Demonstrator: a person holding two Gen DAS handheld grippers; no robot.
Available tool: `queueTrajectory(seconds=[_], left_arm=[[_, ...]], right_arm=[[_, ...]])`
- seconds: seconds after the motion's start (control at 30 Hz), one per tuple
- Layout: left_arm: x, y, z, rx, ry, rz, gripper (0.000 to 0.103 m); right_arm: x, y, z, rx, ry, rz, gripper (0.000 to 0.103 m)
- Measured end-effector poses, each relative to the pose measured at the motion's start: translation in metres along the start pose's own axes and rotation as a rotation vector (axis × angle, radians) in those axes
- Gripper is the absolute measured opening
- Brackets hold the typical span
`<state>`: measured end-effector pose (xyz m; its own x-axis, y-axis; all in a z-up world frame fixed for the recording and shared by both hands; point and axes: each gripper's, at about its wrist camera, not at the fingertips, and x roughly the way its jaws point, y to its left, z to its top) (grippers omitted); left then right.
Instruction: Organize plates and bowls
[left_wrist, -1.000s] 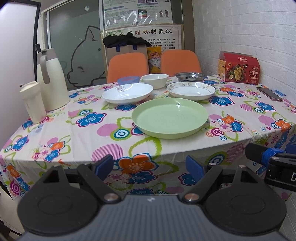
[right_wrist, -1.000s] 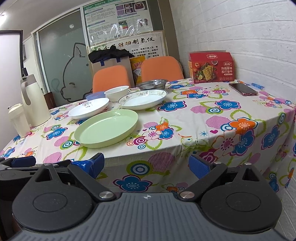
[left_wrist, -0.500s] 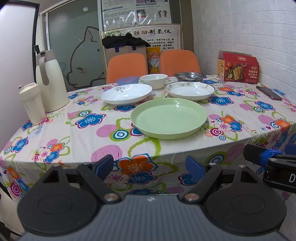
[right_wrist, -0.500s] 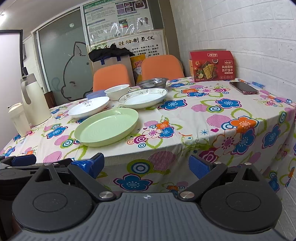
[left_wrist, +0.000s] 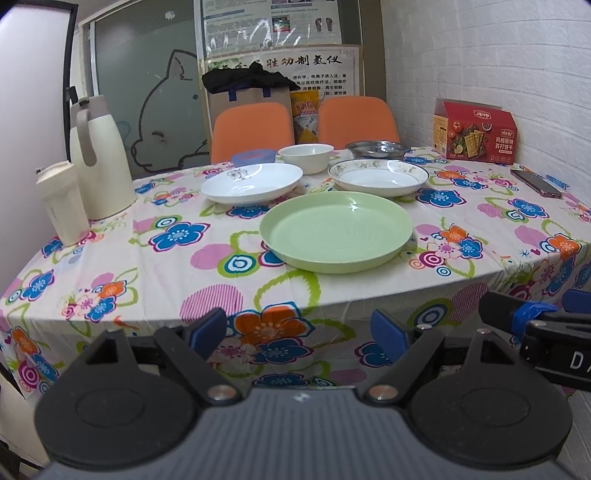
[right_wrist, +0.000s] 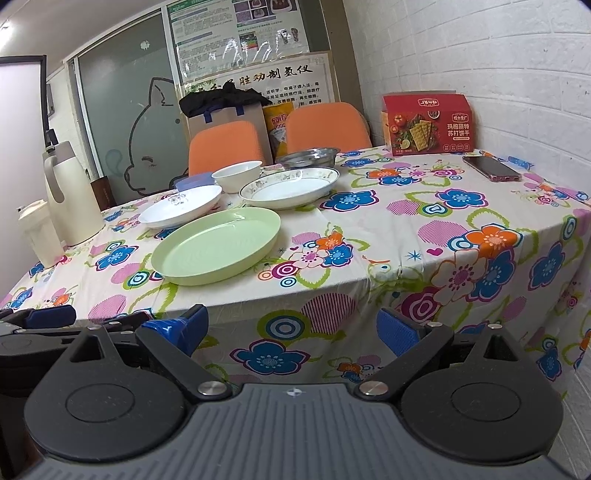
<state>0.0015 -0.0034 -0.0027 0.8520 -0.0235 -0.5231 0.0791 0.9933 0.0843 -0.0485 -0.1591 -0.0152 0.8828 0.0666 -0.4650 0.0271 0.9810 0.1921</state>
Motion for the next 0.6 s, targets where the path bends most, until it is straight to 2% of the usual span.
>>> queueTrajectory(seconds=[0.1,0.23,0.43,0.53,0.6], left_arm=[[0.003,0.005,0.004,-0.009,-0.003,0.000,0.084],[0.016,0.021,0.016,-0.044,-0.019,0.002,0.084],[0.067,0.054,0.036,-0.120,0.091,0.007,0.084],[0.087,0.063,0.051,-0.124,0.115,0.018,0.084],[0.099,0.068,0.063,-0.131,0.128,0.000,0.084]], right_arm=[[-0.001,-0.001,0.002,-0.007,-0.010,-0.011,0.086],[0.000,-0.011,0.004,0.006,-0.066,-0.019,0.086],[0.048,-0.021,0.029,0.043,0.035,-0.009,0.085],[0.073,-0.010,0.052,0.017,0.053,0.023,0.085],[0.094,0.001,0.067,-0.024,0.064,0.045,0.085]])
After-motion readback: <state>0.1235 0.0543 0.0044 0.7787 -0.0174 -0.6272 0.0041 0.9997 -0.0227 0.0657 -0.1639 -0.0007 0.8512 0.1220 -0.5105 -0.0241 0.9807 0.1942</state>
